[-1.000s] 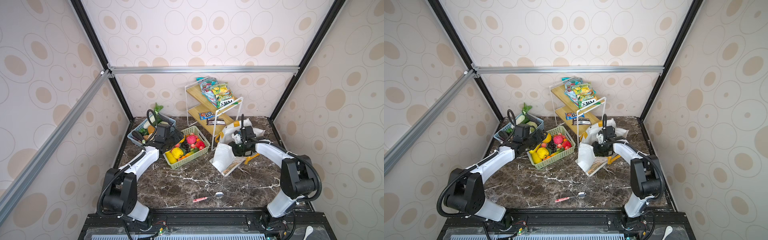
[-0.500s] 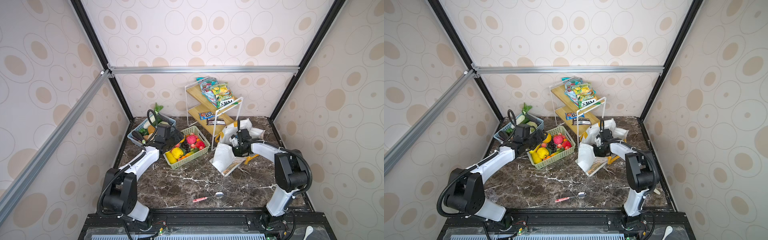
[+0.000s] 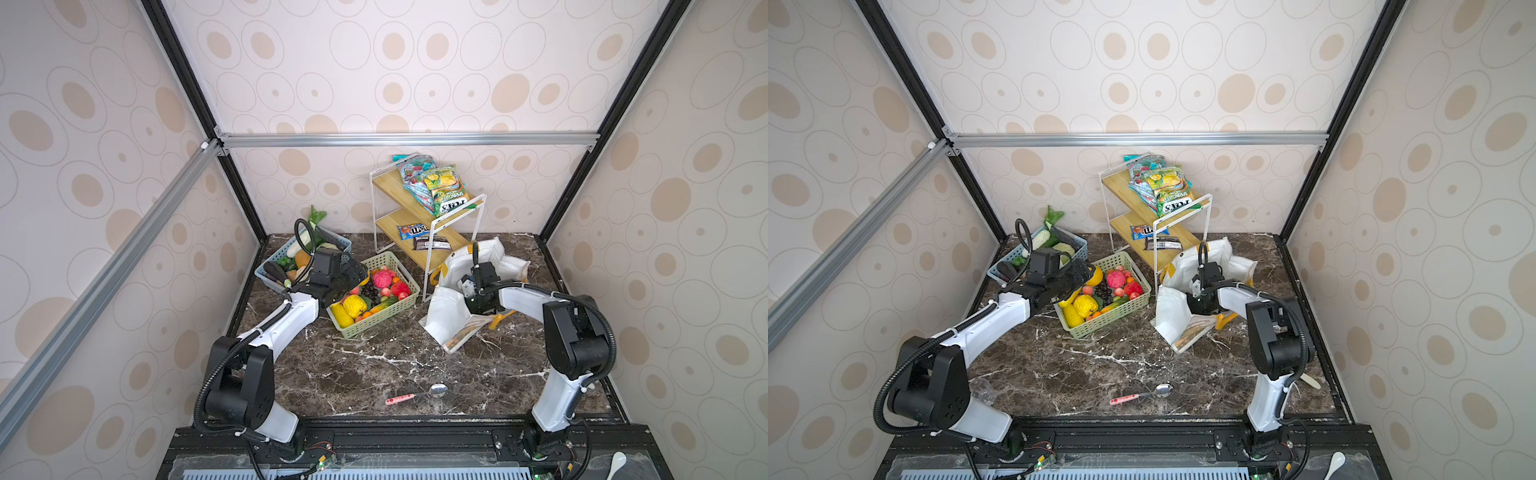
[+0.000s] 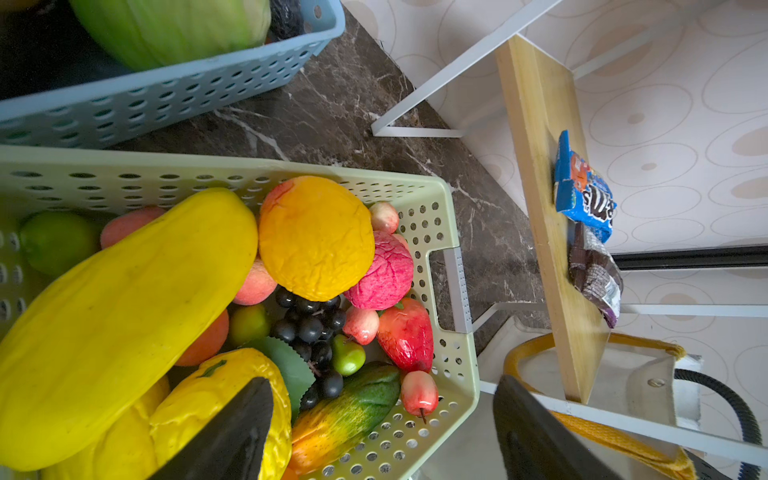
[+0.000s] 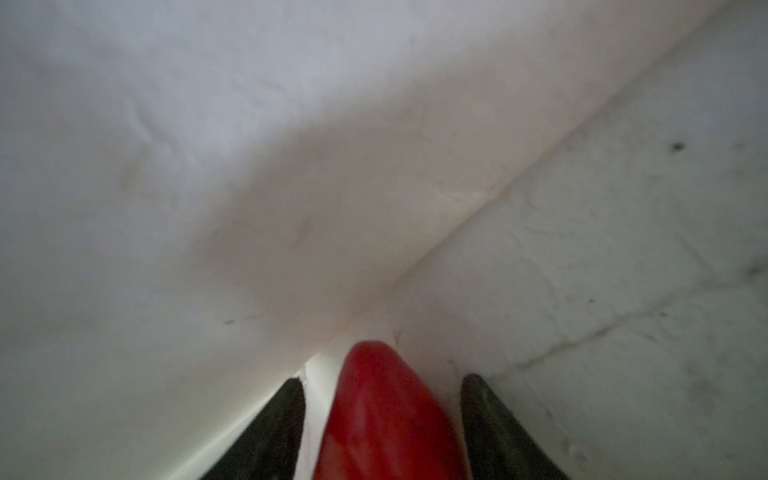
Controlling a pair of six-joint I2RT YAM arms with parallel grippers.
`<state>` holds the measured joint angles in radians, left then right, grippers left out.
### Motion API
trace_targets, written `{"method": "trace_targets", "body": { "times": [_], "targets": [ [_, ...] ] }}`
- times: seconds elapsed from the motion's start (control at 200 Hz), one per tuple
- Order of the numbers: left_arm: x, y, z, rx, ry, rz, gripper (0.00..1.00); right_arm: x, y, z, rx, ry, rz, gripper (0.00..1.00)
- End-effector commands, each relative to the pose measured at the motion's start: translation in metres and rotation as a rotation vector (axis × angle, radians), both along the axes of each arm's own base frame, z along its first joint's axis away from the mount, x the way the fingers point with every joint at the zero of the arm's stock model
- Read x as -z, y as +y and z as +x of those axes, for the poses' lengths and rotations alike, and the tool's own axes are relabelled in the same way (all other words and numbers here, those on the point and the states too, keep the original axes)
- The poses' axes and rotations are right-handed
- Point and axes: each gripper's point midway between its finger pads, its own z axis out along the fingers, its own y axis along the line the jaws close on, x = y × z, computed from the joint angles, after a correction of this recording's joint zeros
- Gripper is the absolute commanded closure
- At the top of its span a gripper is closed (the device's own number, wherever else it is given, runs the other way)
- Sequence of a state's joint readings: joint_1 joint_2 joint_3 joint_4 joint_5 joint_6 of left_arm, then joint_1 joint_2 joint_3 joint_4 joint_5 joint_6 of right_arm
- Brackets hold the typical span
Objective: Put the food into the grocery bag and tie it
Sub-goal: 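Lower the red pear into the tote and open the right gripper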
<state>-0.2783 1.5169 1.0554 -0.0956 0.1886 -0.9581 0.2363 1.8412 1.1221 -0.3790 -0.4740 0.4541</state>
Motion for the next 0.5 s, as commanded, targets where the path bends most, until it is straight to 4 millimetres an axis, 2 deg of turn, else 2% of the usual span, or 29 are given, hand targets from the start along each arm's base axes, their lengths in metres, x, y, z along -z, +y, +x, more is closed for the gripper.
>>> {"method": "trace_targets", "body": {
  "times": [0.0, 0.2, 0.35, 0.495],
  "targets": [
    [-0.003, -0.001, 0.005, 0.013, -0.010, 0.051, 0.17, -0.004, 0.002, -0.003, 0.001, 0.001, 0.005, 0.35],
    [0.005, -0.012, 0.007, 0.046, 0.007, 0.104, 0.17, -0.035, -0.001, 0.001, -0.010, -0.067, -0.017, 0.30],
    [0.012, -0.010, 0.012, 0.042, 0.025, 0.180, 0.17, -0.056, -0.008, 0.003, -0.015, -0.105, -0.061, 0.29],
    [0.023, -0.004, 0.017, 0.055, 0.050, 0.285, 0.17, -0.069, -0.020, -0.001, -0.020, -0.124, -0.132, 0.26]
  ]
}}
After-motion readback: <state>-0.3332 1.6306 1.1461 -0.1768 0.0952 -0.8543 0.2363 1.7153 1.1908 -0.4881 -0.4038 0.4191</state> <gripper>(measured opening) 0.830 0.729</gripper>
